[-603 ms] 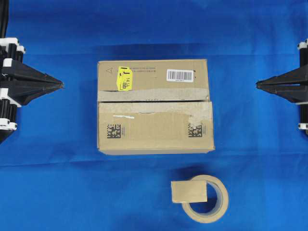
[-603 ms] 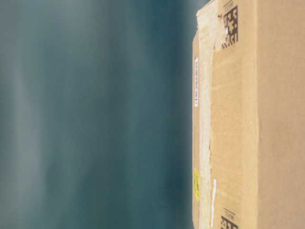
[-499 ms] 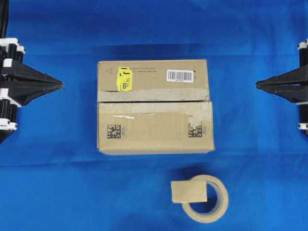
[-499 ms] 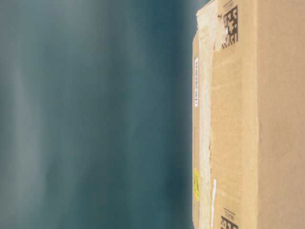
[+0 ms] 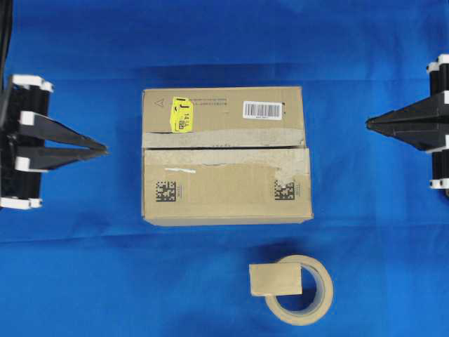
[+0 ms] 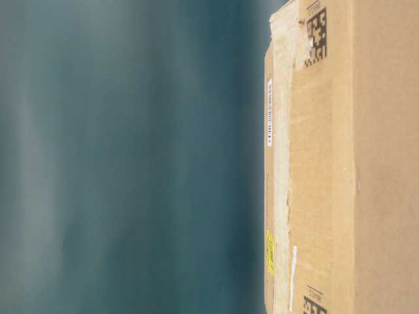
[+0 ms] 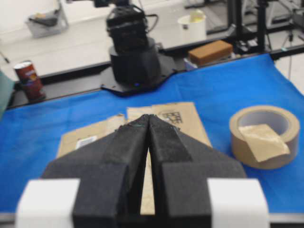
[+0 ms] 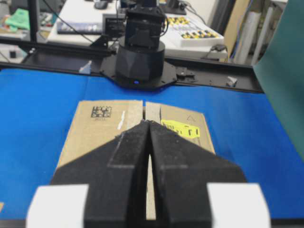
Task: Apply tape along the seams of the closed cardboard box to seal it securely.
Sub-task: 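Move the left gripper down to the tape strip on the roll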
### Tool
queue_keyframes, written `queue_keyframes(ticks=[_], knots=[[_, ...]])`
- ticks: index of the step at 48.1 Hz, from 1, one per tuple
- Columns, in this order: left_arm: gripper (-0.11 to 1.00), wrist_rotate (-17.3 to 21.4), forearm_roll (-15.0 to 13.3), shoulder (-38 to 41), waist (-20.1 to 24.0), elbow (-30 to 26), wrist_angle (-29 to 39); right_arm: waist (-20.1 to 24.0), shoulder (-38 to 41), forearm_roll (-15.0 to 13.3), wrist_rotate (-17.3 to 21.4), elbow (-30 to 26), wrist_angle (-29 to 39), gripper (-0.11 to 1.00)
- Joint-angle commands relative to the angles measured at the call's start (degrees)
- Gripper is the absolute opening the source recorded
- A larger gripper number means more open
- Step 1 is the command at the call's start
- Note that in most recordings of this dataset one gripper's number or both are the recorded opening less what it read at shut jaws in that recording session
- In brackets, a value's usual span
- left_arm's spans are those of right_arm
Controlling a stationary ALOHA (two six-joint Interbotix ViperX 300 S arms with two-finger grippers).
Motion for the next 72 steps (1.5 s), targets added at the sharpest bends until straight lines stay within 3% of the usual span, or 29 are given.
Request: queue_keyframes(ticks=[1, 4, 8, 16, 19, 21, 23, 26, 30, 42, 49, 57, 72], knots=[[0.00, 0.1, 0.0, 3.5, -0.9, -1.5, -2.0, -0.1, 0.4, 0.2, 0.0, -1.5, -0.2, 0.00], [0.02, 0.2, 0.0, 6.5, -1.7, -2.0, -2.7, -0.2, 0.4, 0.2, 0.0, -1.5, -0.2, 0.00], [0.17, 0.2, 0.2, 10.2, -2.9, -3.0, -3.9, -0.2, 0.5, 0.2, 0.0, -1.5, -0.3, 0.00], [0.66, 0.4, 0.7, 18.6, -5.6, -6.5, -5.4, -0.2, 0.5, 0.2, 0.0, -1.6, -0.4, 0.00], [0.78, 0.6, 1.1, 21.7, -6.2, -8.4, -5.4, -0.2, 0.6, 0.2, 0.0, -1.5, -0.4, 0.00], [0.76, 1.7, 1.8, 24.3, -6.9, -9.8, -5.3, -0.2, 0.8, 0.2, 0.0, -1.6, -0.4, 0.00], [0.71, 9.8, 1.6, 26.2, -8.2, -11.0, -5.0, -0.2, 0.8, 0.2, 0.0, -1.5, -0.4, 0.00], [0.70, 10.8, 1.7, 28.6, -9.1, -12.8, -4.6, -0.2, 1.1, 0.2, 0.0, -1.5, -0.4, 0.00], [0.71, 15.9, 1.6, 31.5, -10.3, -15.2, -3.8, -0.2, 1.7, 0.2, 0.0, -1.5, -0.4, 0.00], [0.69, 41.8, -0.4, 40.8, -12.5, -20.6, -1.8, -0.2, 2.5, 0.0, -0.1, -1.4, -0.2, 0.00], [0.68, 52.6, -0.7, 46.1, -13.4, -23.9, -1.8, -0.2, 2.5, 0.0, -0.1, -1.3, -0.2, 0.00], [0.67, 57.8, -0.8, 51.6, -14.2, -27.9, -1.7, -0.2, 2.5, 0.0, -0.1, -1.3, -0.2, 0.00], [0.67, 61.3, -0.7, 59.9, -14.7, -33.8, -2.0, -0.2, 3.3, -0.1, -0.2, -1.1, -0.2, 0.00]])
